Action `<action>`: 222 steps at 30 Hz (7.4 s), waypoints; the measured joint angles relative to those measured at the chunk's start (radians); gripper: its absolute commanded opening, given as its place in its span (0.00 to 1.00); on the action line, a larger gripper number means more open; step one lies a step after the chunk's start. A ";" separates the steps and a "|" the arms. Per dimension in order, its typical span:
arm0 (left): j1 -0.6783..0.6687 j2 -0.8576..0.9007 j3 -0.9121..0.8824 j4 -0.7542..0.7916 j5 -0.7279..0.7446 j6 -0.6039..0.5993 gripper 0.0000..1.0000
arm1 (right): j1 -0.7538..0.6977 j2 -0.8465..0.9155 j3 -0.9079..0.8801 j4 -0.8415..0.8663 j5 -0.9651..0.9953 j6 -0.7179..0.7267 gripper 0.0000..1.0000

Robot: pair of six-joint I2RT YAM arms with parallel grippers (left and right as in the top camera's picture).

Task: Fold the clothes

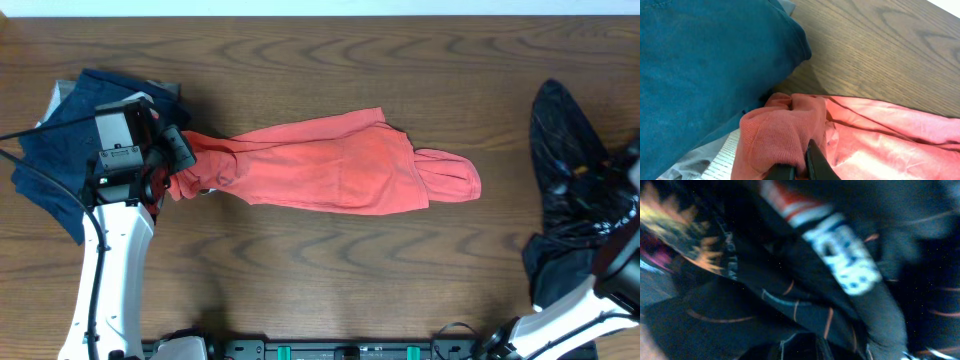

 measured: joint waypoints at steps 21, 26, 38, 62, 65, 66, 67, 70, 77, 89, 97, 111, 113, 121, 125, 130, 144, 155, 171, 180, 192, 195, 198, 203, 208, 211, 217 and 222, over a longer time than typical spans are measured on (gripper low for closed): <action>-0.003 0.000 0.000 0.013 0.003 0.000 0.06 | 0.544 -0.118 0.059 -0.042 -0.597 -0.373 0.55; -0.006 0.000 0.000 0.013 0.004 0.000 0.06 | 0.708 -0.006 0.055 0.050 -0.578 -0.370 0.58; -0.011 0.000 0.000 0.035 0.004 0.000 0.06 | 0.843 0.083 0.051 0.064 -0.522 -0.313 0.01; -0.169 0.165 0.016 0.485 0.022 -0.024 0.98 | 0.886 -0.420 0.121 -0.330 -0.516 -0.085 0.01; -0.169 0.182 0.015 0.329 0.044 -0.023 0.98 | 0.975 -0.415 0.109 -0.292 -0.523 -0.052 0.01; -0.169 0.183 0.014 0.264 0.065 -0.024 0.98 | 1.008 -0.415 0.109 -0.268 -0.522 -0.037 0.01; -0.168 0.183 0.014 0.198 0.100 -0.024 0.98 | 1.031 -0.415 0.109 -0.251 -0.514 -0.023 0.01; -0.171 0.183 0.014 0.016 0.227 -0.033 0.98 | 1.096 -0.415 0.109 -0.235 -0.443 0.042 0.01; -0.275 0.183 0.013 -0.192 0.426 -0.071 0.98 | 1.135 -0.415 0.108 -0.138 -0.381 0.146 0.01; -0.436 0.183 0.013 -0.246 0.439 -0.079 0.98 | 1.177 -0.415 0.109 0.089 -0.535 0.306 0.11; -0.438 0.183 0.013 -0.280 0.392 -0.110 0.98 | 1.166 -0.415 0.106 -0.448 0.008 0.387 0.25; -0.661 0.184 0.013 -0.151 0.351 -0.258 0.98 | 1.003 -0.415 0.106 -0.504 0.259 0.362 0.47; -0.711 0.192 0.012 -0.105 0.328 -0.299 0.98 | 0.962 -0.415 0.106 -0.497 0.253 0.344 0.47; -0.888 0.344 -0.005 0.158 0.276 -0.470 0.98 | 0.822 -0.415 0.106 -0.488 0.177 0.256 0.47; -0.937 0.461 -0.006 0.244 0.267 -0.521 0.90 | 0.798 -0.415 0.106 -0.482 0.156 0.232 0.47; -0.949 0.533 -0.007 0.307 0.268 -0.550 0.25 | 0.787 -0.415 0.106 -0.459 0.137 0.210 0.46; -0.697 0.367 -0.015 -0.243 0.095 -0.334 0.06 | 0.785 -0.415 0.106 -0.402 0.090 0.137 0.45; -0.119 -0.117 -0.016 -0.517 -0.145 -0.187 0.06 | 0.785 -0.415 0.060 -0.388 0.040 0.122 0.46; 0.014 -0.113 -0.016 -0.532 -0.151 -0.174 0.06 | 0.771 -0.415 -0.295 -0.324 -0.197 0.179 0.52; 0.014 -0.071 -0.017 -0.534 -0.150 -0.174 0.06 | 0.803 -0.415 -0.480 -0.192 -0.331 0.181 0.51; 0.014 -0.071 -0.017 -0.536 -0.151 -0.174 0.06 | 0.873 -0.415 -0.579 -0.050 -0.259 0.177 0.51; 0.014 -0.071 -0.017 -0.536 -0.150 -0.174 0.06 | 0.909 -0.422 -0.581 -0.027 -0.248 0.178 0.46; 0.014 -0.071 -0.017 -0.536 -0.150 -0.174 0.06 | 0.939 -0.424 -0.582 -0.010 -0.233 0.193 0.30; 0.014 -0.071 -0.017 -0.536 -0.150 -0.174 0.06 | 0.952 -0.424 -0.586 -0.002 -0.211 0.210 0.01; 0.014 -0.071 -0.018 -0.533 -0.150 -0.174 0.06 | 0.954 -0.424 -0.587 -0.002 -0.204 0.235 0.01; 0.014 -0.071 -0.017 -0.531 -0.135 -0.170 0.06 | 0.934 -0.424 -0.568 -0.043 -0.185 0.240 0.01; 0.014 -0.064 0.143 -0.563 -0.022 -0.118 0.06 | 0.787 -0.429 -0.297 -0.169 -0.113 0.204 0.01; 0.014 -0.063 0.393 -0.626 0.043 -0.077 0.06 | 0.660 -0.460 0.050 -0.253 -0.091 0.128 0.01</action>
